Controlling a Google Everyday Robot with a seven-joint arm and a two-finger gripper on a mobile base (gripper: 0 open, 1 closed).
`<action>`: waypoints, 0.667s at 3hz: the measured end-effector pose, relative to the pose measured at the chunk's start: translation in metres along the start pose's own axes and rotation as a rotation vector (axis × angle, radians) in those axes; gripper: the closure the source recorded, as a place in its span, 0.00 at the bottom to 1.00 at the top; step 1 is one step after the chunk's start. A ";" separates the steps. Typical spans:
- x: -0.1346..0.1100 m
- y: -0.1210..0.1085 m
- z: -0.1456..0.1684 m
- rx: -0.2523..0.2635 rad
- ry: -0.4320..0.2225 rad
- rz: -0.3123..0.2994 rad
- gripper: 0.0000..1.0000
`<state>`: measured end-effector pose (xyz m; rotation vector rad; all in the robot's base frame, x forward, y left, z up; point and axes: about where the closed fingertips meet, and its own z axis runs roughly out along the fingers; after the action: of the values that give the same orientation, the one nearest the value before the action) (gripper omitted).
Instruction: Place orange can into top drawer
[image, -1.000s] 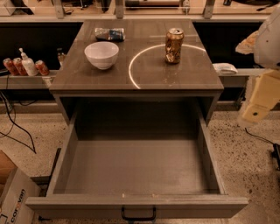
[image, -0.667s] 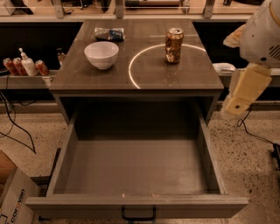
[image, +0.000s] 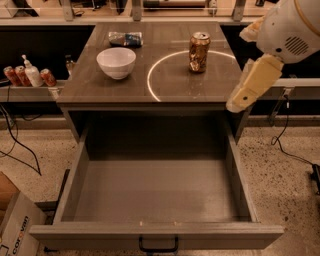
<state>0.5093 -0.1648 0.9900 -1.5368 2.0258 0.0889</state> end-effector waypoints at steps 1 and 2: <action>-0.007 -0.020 0.016 -0.027 -0.110 0.054 0.00; -0.009 -0.039 0.034 -0.043 -0.179 0.108 0.00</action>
Offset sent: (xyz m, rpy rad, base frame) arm 0.0815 0.0064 -0.0211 0.3179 0.0338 -0.0432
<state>0.5597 -0.1569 0.9777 -1.3922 1.9741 0.3031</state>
